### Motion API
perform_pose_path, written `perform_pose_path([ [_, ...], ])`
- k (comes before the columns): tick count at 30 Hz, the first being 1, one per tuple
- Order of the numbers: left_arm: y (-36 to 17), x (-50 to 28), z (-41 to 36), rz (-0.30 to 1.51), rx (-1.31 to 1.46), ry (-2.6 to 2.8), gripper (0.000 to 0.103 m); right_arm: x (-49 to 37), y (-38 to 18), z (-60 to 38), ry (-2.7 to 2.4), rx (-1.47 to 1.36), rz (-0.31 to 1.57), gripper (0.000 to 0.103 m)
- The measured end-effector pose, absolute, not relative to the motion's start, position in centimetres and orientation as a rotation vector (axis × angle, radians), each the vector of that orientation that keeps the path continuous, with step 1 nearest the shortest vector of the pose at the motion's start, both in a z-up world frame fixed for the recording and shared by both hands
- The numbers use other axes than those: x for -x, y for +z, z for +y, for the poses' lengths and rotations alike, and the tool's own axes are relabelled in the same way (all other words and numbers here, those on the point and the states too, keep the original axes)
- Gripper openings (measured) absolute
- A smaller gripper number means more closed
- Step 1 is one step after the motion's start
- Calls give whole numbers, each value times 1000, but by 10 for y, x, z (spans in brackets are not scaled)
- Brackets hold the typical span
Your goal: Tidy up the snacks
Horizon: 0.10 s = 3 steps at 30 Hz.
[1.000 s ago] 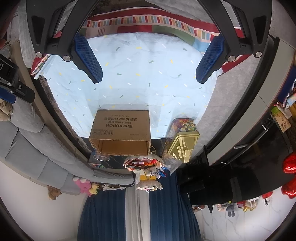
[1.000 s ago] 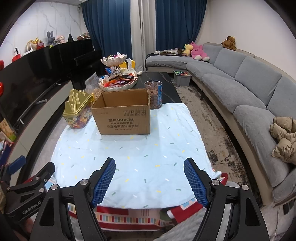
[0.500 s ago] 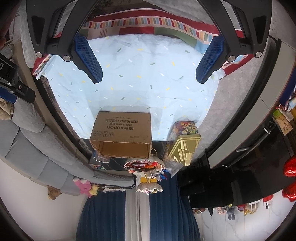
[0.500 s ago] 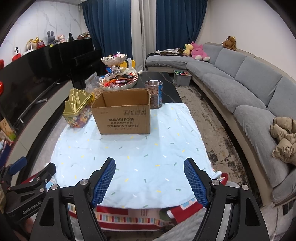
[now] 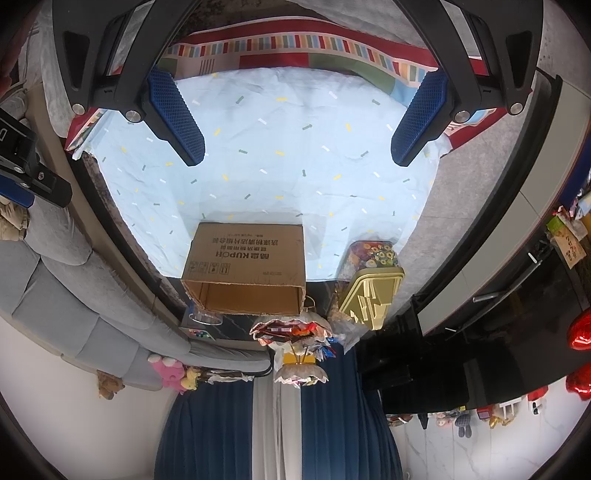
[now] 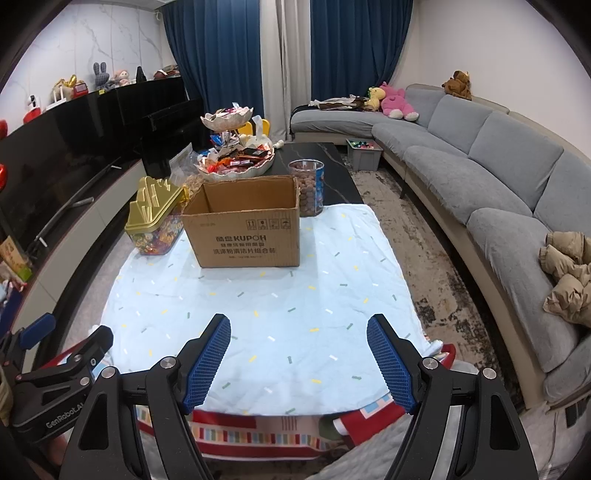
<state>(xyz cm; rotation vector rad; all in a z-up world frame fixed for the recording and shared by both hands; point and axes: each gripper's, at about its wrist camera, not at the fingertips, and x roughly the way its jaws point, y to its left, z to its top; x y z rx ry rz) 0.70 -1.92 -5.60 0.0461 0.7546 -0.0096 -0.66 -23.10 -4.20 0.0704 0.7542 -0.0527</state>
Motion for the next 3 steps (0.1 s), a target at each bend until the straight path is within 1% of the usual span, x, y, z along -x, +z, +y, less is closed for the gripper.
perform_pose_path([
  [3,-57,-8,-20,754,-51,-15,103,6,-42,-231,-51,-74,754,77],
])
